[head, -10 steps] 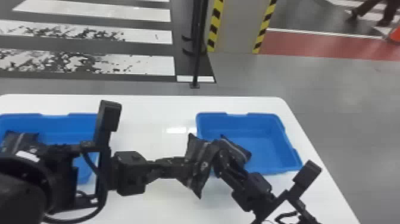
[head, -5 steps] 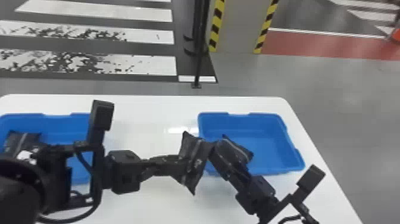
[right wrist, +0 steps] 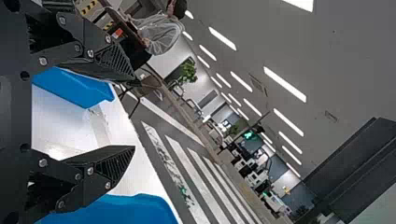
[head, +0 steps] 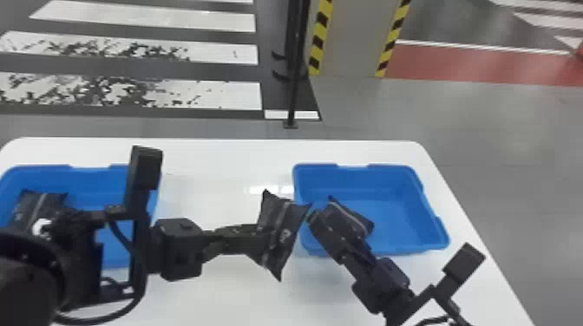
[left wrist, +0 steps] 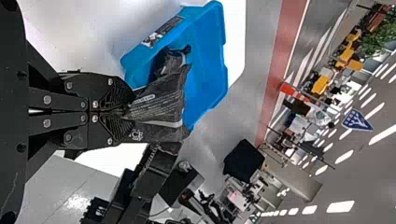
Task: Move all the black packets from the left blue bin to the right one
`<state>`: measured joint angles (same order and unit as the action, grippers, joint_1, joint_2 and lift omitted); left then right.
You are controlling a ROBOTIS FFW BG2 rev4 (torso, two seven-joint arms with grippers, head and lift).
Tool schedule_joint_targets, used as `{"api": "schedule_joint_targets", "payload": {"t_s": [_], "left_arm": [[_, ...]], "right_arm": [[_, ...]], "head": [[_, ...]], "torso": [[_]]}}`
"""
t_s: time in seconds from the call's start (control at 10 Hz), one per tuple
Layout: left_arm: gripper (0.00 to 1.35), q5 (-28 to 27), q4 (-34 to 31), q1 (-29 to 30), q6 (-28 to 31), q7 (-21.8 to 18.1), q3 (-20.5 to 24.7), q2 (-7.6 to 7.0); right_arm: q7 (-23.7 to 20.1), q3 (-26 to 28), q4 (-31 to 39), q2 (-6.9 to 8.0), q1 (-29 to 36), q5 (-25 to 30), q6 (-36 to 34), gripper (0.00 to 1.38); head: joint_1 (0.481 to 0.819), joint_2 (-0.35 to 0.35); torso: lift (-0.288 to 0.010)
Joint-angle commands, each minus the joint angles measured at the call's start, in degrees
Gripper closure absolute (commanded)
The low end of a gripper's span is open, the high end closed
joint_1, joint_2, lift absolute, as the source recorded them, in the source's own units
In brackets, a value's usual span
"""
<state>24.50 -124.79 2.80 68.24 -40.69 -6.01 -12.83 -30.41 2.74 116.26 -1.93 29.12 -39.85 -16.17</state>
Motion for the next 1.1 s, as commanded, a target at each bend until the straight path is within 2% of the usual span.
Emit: {"api": "schedule_joint_targets", "payload": {"t_s": [0.0,0.2,0.8,0.9,1.0], "left_arm": [[1.21,-0.62,-0.01,0.57,0.38,0.00,0.76,0.00],[1.21,-0.85,0.13,0.85,0.66,0.00,1.67,0.00],[1.21,1.44,0.83,0.01,0.66,0.35,0.30,0.35],[1.21,1.66,0.83,0.01,0.66,0.35,0.07,0.44],[1.21,1.89,0.97,0.01,0.66,0.44,-0.04,0.44]], "right_arm": [[0.00,0.00,0.81,0.00,0.41,-0.48,0.14,0.55],[-0.09,-0.11,1.23,0.00,0.69,-1.28,0.56,0.55],[-0.26,-3.54,0.10,-0.18,-0.86,-1.86,-0.28,0.53],[-0.26,-3.66,-0.46,-0.18,-1.14,-2.08,-0.28,0.71],[-0.26,-3.66,-1.02,-0.18,-1.28,-2.54,-0.28,1.03]], "head": [[0.695,-0.142],[0.695,-0.132],[0.695,-0.094],[0.695,-0.095],[0.695,-0.098]], "torso": [[-0.138],[-0.138],[-0.138],[-0.138],[-0.138]]}}
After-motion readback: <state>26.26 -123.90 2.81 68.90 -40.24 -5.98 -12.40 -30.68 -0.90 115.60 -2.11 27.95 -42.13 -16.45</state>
